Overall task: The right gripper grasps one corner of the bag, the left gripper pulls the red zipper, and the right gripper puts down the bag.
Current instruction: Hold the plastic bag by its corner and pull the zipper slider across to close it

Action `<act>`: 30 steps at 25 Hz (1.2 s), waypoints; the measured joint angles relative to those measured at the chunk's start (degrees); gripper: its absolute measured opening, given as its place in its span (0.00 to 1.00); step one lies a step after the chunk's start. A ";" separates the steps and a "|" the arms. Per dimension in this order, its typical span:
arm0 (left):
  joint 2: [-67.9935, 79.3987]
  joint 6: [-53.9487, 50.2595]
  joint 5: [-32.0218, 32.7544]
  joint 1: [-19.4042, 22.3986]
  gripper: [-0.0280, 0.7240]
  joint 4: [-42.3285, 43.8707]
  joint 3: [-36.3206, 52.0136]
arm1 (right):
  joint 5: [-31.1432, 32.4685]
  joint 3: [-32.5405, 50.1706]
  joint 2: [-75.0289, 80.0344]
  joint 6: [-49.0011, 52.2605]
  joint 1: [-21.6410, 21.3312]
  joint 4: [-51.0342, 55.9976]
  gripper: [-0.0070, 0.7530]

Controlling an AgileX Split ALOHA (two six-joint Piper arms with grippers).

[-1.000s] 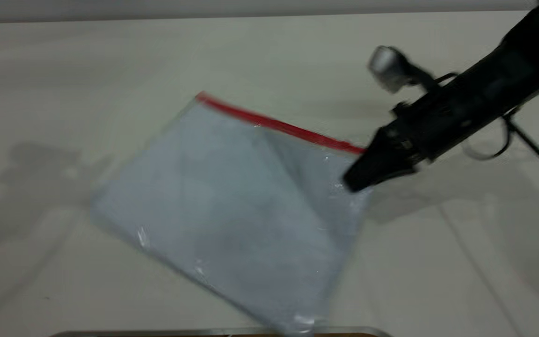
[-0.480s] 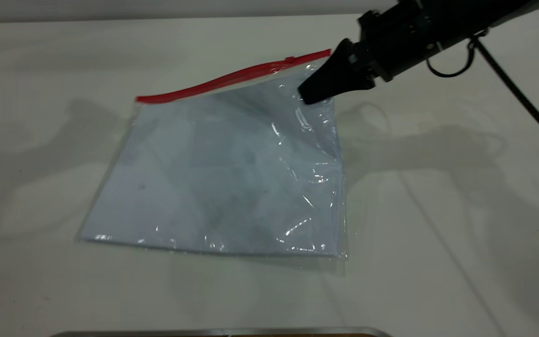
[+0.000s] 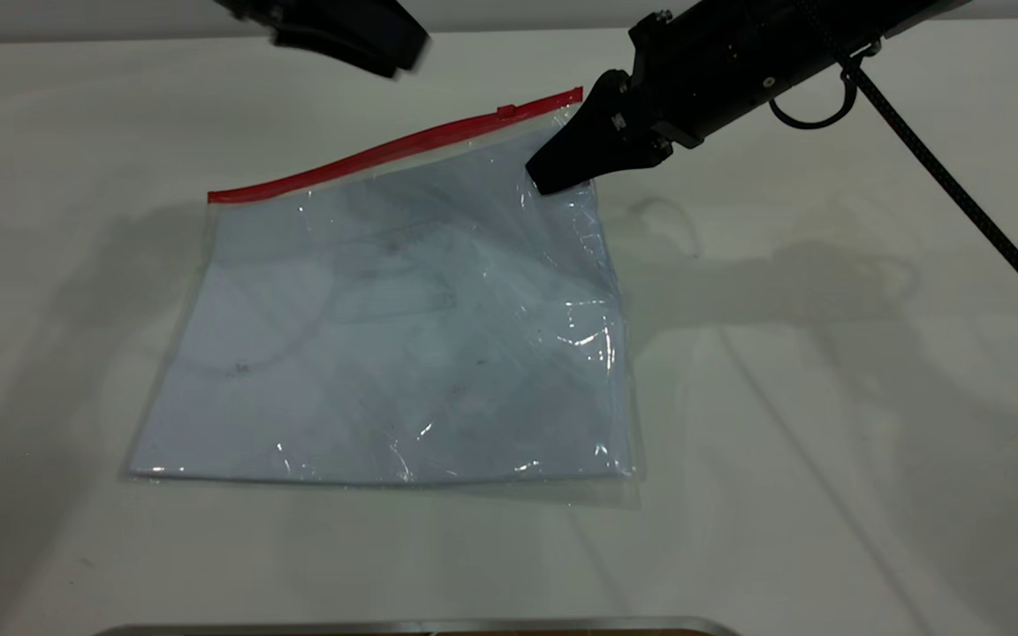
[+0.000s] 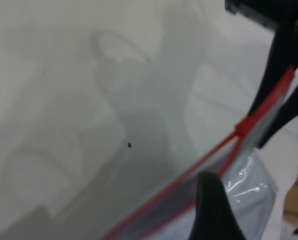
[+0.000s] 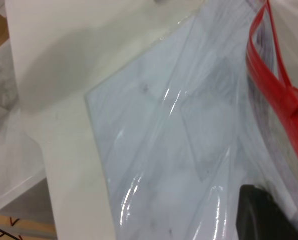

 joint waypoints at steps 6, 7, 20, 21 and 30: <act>5.16 0.02 1.41 -2.61 0.71 1.47 -7.31 | 1.00 0.00 0.00 -0.85 0.96 0.02 0.05; 5.48 0.02 1.72 -2.76 0.70 1.52 -7.64 | 1.01 0.00 0.00 -1.07 0.95 0.02 0.05; 7.75 -0.03 3.40 -5.05 0.68 1.52 -8.01 | 1.14 0.00 0.00 -1.48 0.95 0.24 0.05; 7.77 -0.03 3.47 -5.10 0.67 1.46 -8.01 | 1.14 0.00 0.00 -1.48 0.95 0.24 0.05; 7.77 1.08 3.47 -5.16 0.42 -0.08 -8.04 | 0.95 0.00 0.00 -1.48 0.95 0.28 0.05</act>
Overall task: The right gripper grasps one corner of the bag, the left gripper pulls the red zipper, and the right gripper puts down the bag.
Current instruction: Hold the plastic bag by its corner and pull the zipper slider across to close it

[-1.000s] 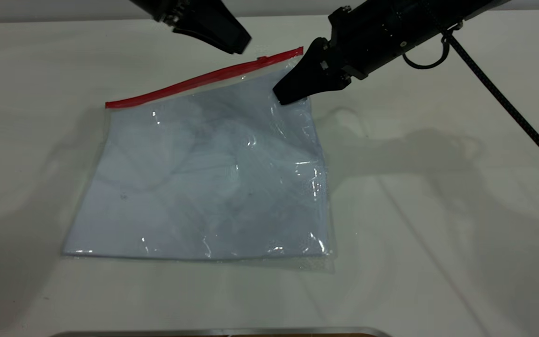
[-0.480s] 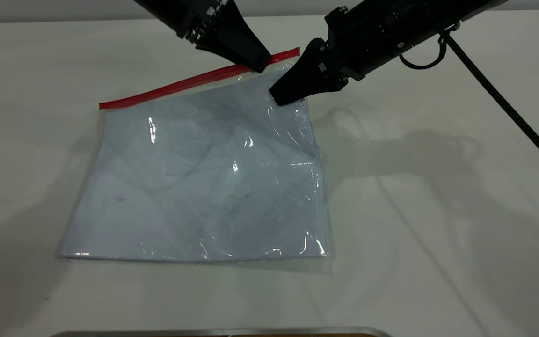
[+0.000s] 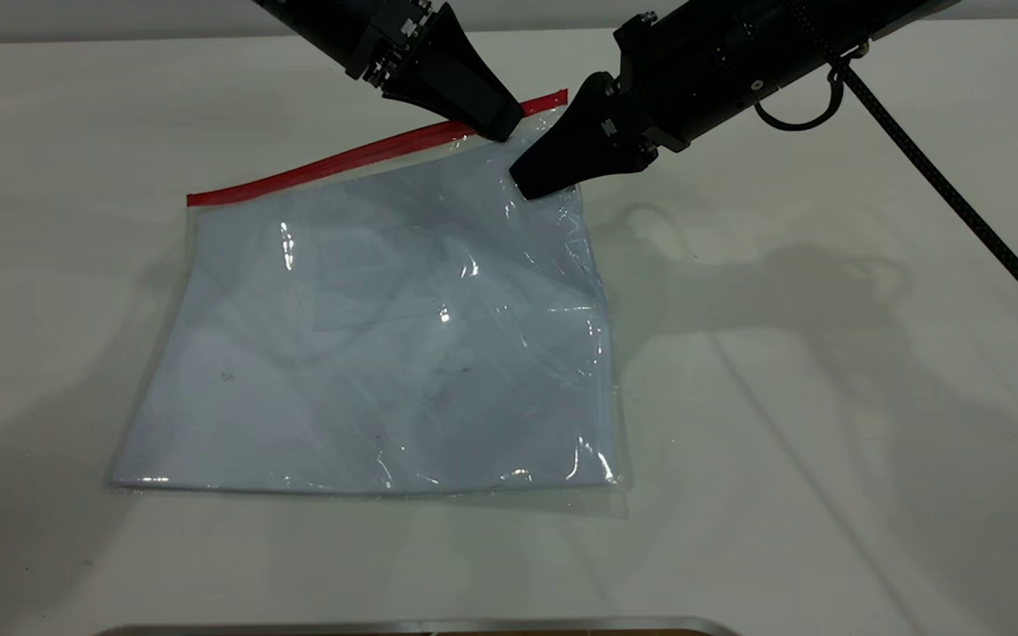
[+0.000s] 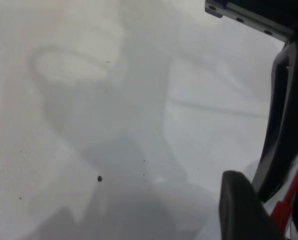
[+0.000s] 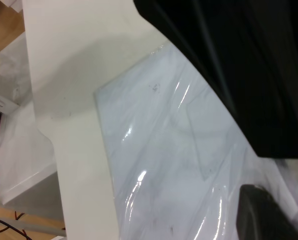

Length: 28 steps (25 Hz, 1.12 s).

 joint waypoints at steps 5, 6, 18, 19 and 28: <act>0.00 0.18 0.00 0.00 0.31 -0.17 0.00 | -0.21 0.00 0.00 0.00 0.00 0.00 0.05; 0.00 0.31 -0.05 0.00 0.28 -0.18 0.00 | -0.21 0.00 0.00 0.00 0.00 0.00 0.05; 0.00 3.41 -0.05 0.20 0.10 -1.42 0.00 | 0.99 0.00 0.00 0.00 -1.18 0.61 0.05; -0.07 3.41 -0.05 0.34 0.10 -1.56 0.00 | 1.42 0.00 0.00 0.00 -1.42 0.77 0.05; -0.32 3.41 0.43 2.29 0.10 -3.04 -0.04 | 4.27 0.00 -0.07 -0.33 -4.12 3.54 0.05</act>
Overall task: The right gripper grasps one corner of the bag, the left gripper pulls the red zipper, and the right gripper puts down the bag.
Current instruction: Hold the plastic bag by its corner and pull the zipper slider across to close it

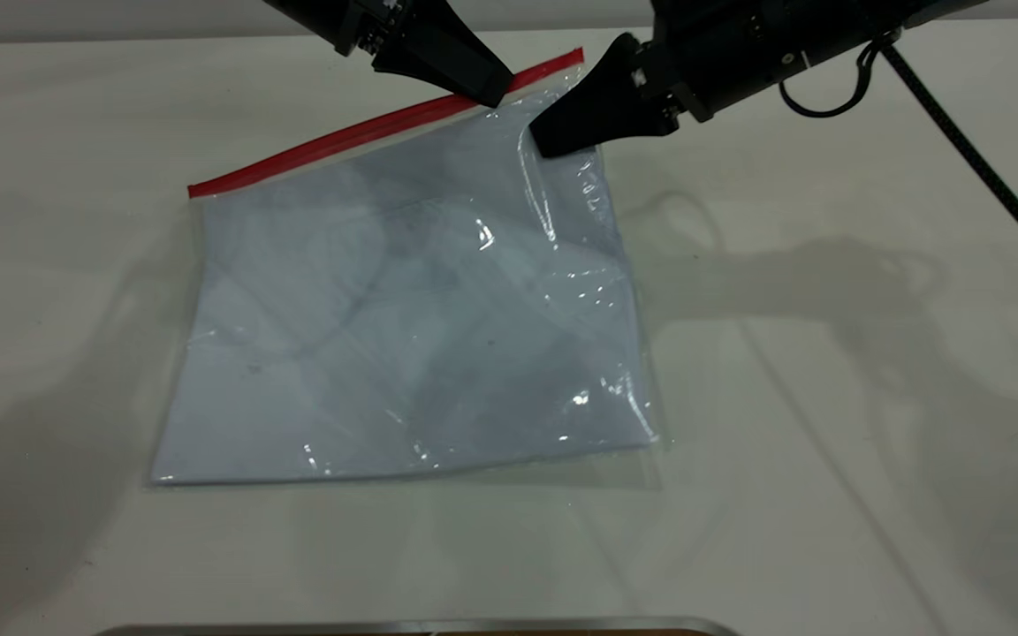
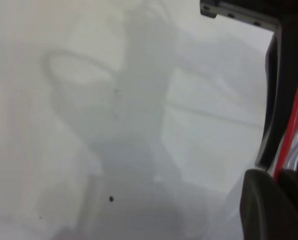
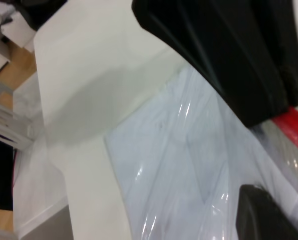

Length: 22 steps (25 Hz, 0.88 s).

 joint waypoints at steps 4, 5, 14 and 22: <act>0.00 0.10 -0.06 1.31 0.10 0.00 0.00 | 1.37 0.00 0.00 -0.17 -1.60 0.66 0.05; 0.00 0.14 -0.06 1.60 0.11 0.19 0.00 | 1.84 0.00 0.00 -0.20 -2.07 1.07 0.05; 0.00 -0.86 -0.06 5.95 0.11 4.40 -0.37 | 4.48 0.00 0.00 -1.66 -6.31 2.82 0.05; 0.00 -6.92 0.06 13.10 0.12 11.95 -0.37 | 3.27 0.00 0.00 -2.36 -7.95 4.16 0.05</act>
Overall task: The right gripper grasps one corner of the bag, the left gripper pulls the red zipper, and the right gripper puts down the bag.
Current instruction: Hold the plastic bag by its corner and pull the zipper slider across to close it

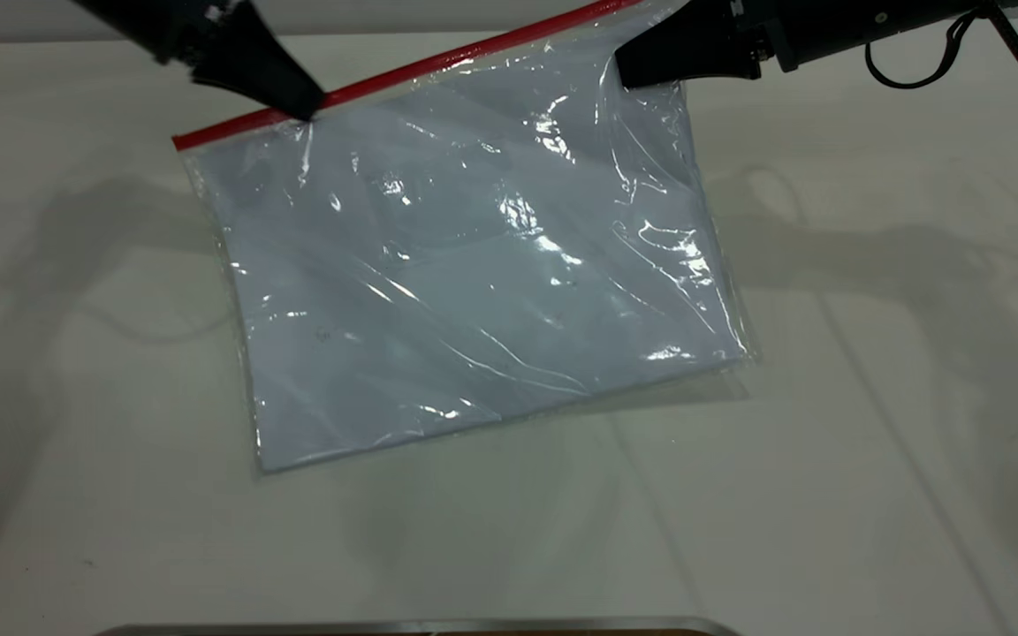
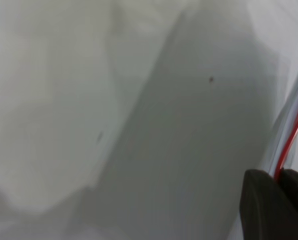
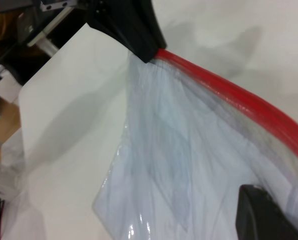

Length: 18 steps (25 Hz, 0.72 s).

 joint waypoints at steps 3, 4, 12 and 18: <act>0.00 -1.61 0.05 1.87 0.12 0.50 0.00 | -0.82 0.00 0.00 -1.10 0.00 1.49 0.05; 0.00 -1.87 0.05 2.24 0.12 0.60 0.00 | -1.03 0.00 0.00 -1.47 0.00 1.95 0.05; 0.00 -8.04 -0.01 3.86 0.14 8.37 0.00 | -3.50 0.00 0.00 -2.27 0.00 2.70 0.05; -0.06 -11.14 -0.33 4.22 0.15 11.99 0.00 | -3.92 0.00 0.00 -2.40 0.00 2.70 0.05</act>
